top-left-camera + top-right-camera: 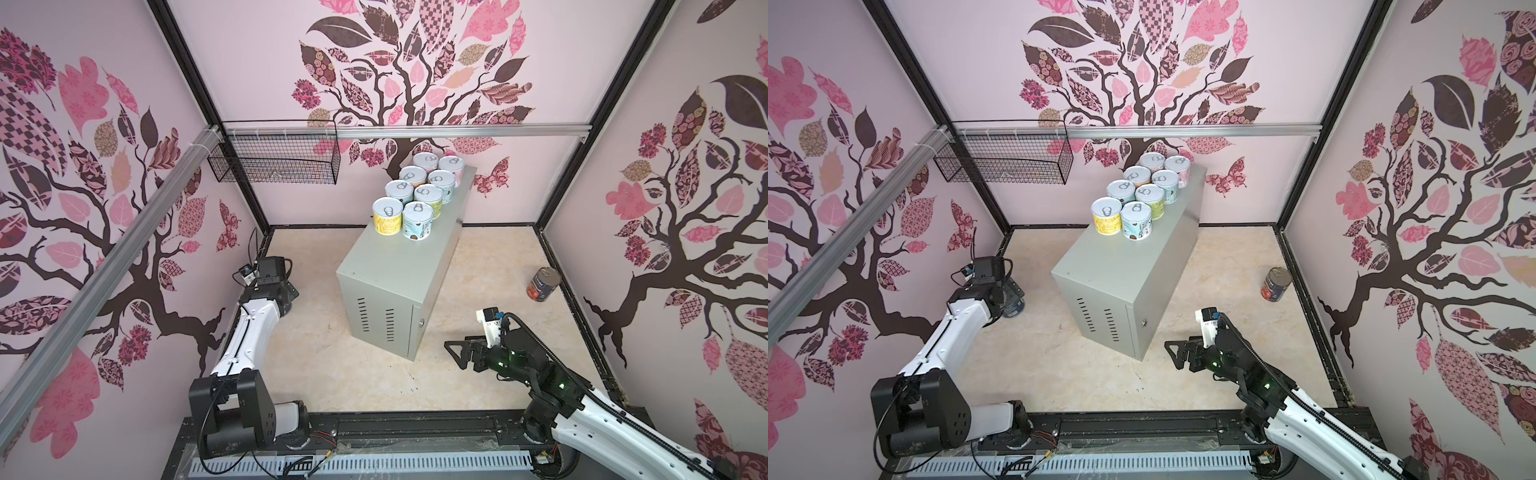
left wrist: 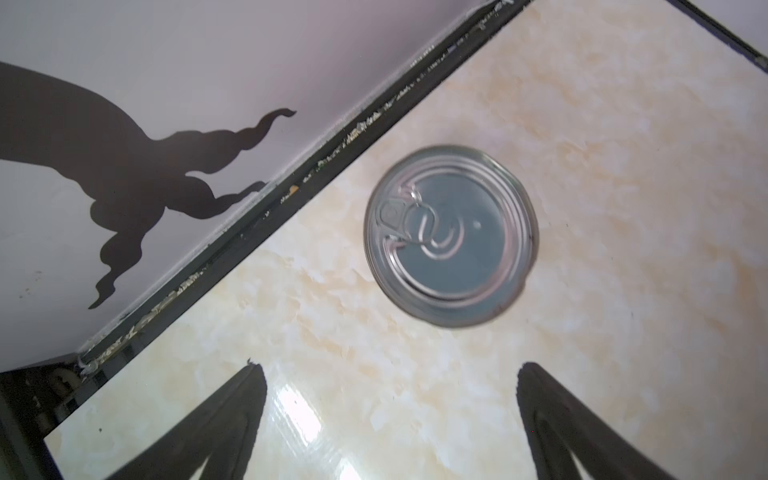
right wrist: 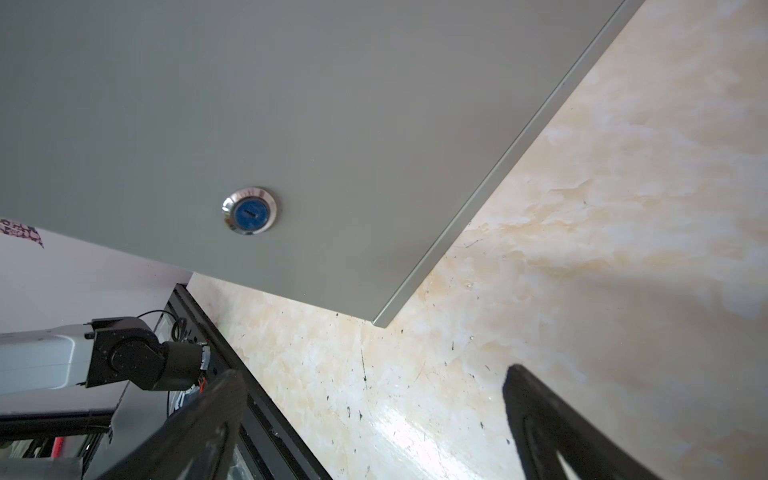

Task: Place and organize the canned foods onto the counter
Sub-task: 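Lower the left gripper over the blue can on the floor and close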

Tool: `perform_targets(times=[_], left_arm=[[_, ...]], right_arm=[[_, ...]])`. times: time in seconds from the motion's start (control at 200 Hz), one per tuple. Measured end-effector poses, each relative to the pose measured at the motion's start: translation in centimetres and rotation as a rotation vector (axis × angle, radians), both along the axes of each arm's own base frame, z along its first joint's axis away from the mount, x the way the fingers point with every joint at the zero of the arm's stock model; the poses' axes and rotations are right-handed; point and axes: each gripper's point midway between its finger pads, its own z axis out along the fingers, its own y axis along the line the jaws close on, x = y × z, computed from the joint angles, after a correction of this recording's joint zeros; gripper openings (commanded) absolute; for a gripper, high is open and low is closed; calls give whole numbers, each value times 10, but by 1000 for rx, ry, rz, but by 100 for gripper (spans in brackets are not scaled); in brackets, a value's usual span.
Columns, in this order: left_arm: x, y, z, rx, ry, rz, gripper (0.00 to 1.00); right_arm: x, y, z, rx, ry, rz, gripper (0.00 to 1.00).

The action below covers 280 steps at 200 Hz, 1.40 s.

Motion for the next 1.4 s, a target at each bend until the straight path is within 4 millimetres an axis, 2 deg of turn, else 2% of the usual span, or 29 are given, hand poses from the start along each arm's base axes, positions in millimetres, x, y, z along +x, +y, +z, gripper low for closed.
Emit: perform_targets(times=[0.085,0.405,0.535,0.66,0.9,1.235,1.4], left_arm=[[7,4,-4,22,-21,-10,98],[34,7,-9,65,-69,-68,98],[42,6,-14,68,-68,-92,98],[45,6,-26,69,-37,-105,98],[45,7,-33,75,-8,-112,98],[55,13,-43,103,-19,-107,98],[57,16,-48,112,-49,-102,98]], right_arm=[[0,5,-6,-5,20,20,100],[-1,17,-2,22,14,71,100],[-6,19,-8,19,27,103,100],[-17,20,-17,10,56,150,100],[-58,29,-35,-22,118,295,100],[-38,15,-40,-60,78,160,100],[-26,15,-44,-65,91,91,100]])
